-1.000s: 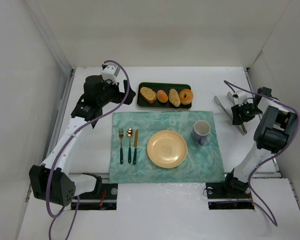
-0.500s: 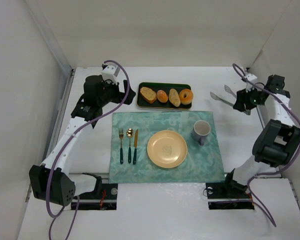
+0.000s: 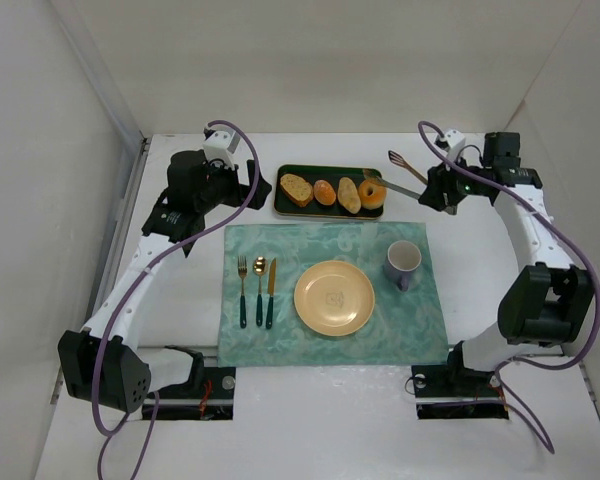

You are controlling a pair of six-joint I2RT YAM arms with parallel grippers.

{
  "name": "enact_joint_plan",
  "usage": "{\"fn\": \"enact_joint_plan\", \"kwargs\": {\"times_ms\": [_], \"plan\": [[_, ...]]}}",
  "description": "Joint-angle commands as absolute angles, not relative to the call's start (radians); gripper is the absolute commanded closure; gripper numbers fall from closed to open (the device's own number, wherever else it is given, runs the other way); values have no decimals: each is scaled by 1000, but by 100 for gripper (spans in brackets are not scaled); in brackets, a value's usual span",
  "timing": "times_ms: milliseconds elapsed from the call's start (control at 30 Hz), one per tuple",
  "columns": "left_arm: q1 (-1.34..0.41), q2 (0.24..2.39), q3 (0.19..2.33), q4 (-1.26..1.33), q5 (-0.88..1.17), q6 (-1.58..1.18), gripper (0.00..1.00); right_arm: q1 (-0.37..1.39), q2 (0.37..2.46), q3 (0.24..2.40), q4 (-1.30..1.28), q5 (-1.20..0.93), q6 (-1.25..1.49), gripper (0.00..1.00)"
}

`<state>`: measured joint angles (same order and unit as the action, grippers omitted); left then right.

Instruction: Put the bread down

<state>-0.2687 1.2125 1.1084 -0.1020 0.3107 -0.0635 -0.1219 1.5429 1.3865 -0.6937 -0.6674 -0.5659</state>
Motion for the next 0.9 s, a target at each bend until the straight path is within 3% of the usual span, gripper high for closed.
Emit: {"fn": "enact_joint_plan", "kwargs": {"times_ms": [0,867], "plan": [[-272,1169,1147,-67,319,-71,0,-100,1513,1397,-638,-696,-515,40],[-272,1150,1147,-67,319,-71,0,-91,1522,1309,-713,-646,-607,40]]}}
